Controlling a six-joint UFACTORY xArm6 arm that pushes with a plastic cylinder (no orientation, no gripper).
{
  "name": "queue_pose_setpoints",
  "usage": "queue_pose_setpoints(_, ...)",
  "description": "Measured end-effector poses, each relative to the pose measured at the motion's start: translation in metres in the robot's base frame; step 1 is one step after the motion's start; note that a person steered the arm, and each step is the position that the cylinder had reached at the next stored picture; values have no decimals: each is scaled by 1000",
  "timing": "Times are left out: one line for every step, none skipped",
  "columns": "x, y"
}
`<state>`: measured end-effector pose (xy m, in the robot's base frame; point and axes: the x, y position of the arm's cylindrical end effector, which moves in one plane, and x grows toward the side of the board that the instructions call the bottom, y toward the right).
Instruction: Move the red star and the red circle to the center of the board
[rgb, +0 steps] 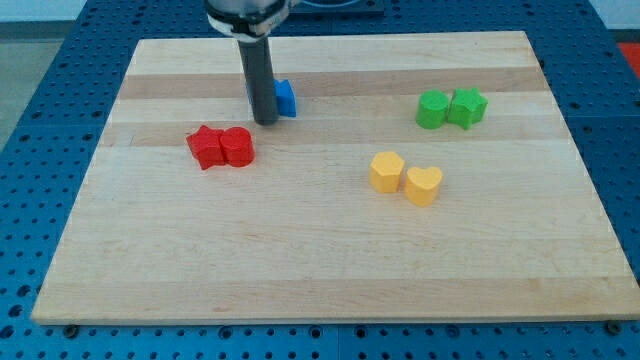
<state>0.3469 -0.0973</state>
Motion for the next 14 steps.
queue_pose_setpoints(-14,-49)
queue_pose_setpoints(-2,-110)
queue_pose_setpoints(28,-121)
queue_pose_setpoints(55,-104)
queue_pose_setpoints(59,-105)
queue_pose_setpoints(59,-105)
queue_pose_setpoints(45,-86)
queue_pose_setpoints(50,-120)
queue_pose_setpoints(57,-181)
queue_pose_setpoints(63,-147)
queue_pose_setpoints(81,-81)
queue_pose_setpoints(80,-9)
queue_pose_setpoints(55,-49)
queue_pose_setpoints(30,-78)
